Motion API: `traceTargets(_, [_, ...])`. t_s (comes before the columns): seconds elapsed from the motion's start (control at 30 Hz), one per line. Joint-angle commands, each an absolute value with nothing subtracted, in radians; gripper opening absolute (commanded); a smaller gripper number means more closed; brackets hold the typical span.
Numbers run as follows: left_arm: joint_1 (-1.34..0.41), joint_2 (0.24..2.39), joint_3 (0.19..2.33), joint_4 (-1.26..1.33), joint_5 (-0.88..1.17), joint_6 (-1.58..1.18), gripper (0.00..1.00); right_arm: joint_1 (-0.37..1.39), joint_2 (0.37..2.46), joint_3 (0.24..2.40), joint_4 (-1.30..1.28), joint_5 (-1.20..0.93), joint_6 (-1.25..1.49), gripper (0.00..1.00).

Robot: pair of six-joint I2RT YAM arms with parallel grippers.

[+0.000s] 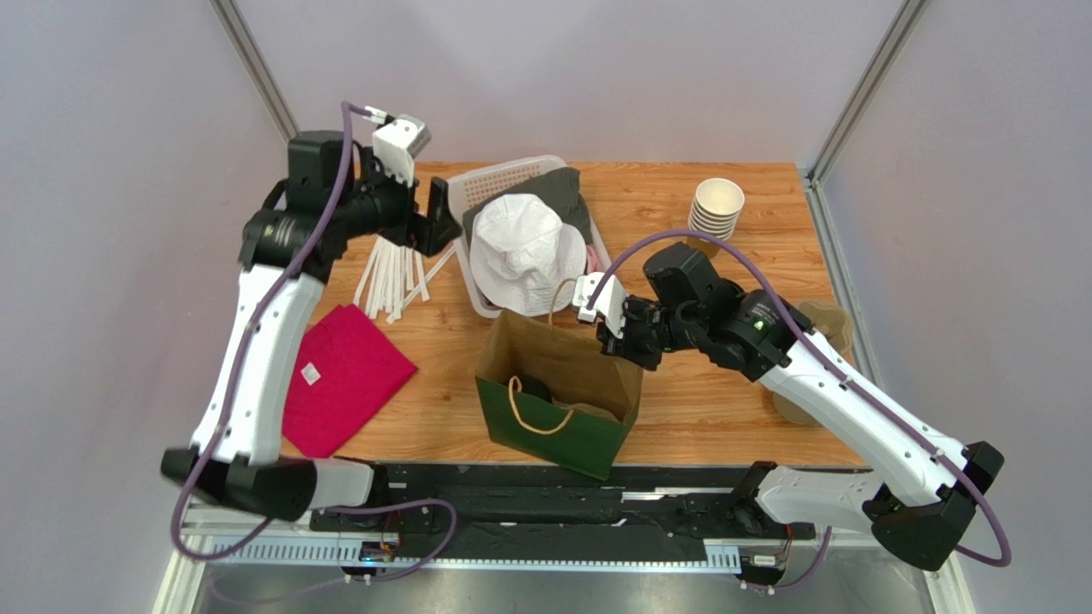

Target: Pack the takeout coffee

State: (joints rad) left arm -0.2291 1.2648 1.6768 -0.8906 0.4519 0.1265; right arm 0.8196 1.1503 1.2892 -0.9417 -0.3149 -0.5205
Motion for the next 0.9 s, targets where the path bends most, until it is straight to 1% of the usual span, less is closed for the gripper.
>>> traceTargets(0.0, [-0.108,1.501,1.713,-1.011,0.272,-0.119,0.89,0.795,1.149,1.321,-0.936,-0.285,-0.489,0.00])
traceTargets(0.03, [-0.092,1.537,1.716,-1.018,0.264,-0.138,0.77,0.785,1.154,1.328,-0.937,-0.284,-0.485,0.00])
traceTargets(0.13, [-0.048,1.635,1.674,-0.967,0.223,-0.205,0.65,0.773,1.155,1.336,-0.942,-0.275,-0.473,0.00])
traceTargets(0.2, [-0.043,1.678,1.623,-0.866,0.163,-0.210,0.61,0.770,1.158,1.339,-0.945,-0.264,-0.471,0.00])
traceTargets(0.27, [-0.043,1.706,1.594,-0.774,0.141,-0.201,0.60,0.770,1.157,1.339,-0.948,-0.256,-0.472,0.01])
traceTargets(0.37, [-0.043,1.791,1.624,-0.721,0.178,-0.144,0.50,0.767,1.155,1.336,-0.950,-0.245,-0.474,0.01])
traceTargets(0.5, [-0.043,1.928,1.698,-0.707,0.262,-0.034,0.47,0.764,1.160,1.333,-0.954,-0.248,-0.466,0.01])
traceTargets(0.63, [-0.043,2.023,1.759,-0.695,0.305,0.037,0.46,0.765,1.166,1.333,-0.957,-0.249,-0.465,0.01])
traceTargets(0.87, [-0.043,2.135,1.802,-0.653,0.299,0.060,0.45,0.761,1.175,1.331,-0.965,-0.252,-0.465,0.01])
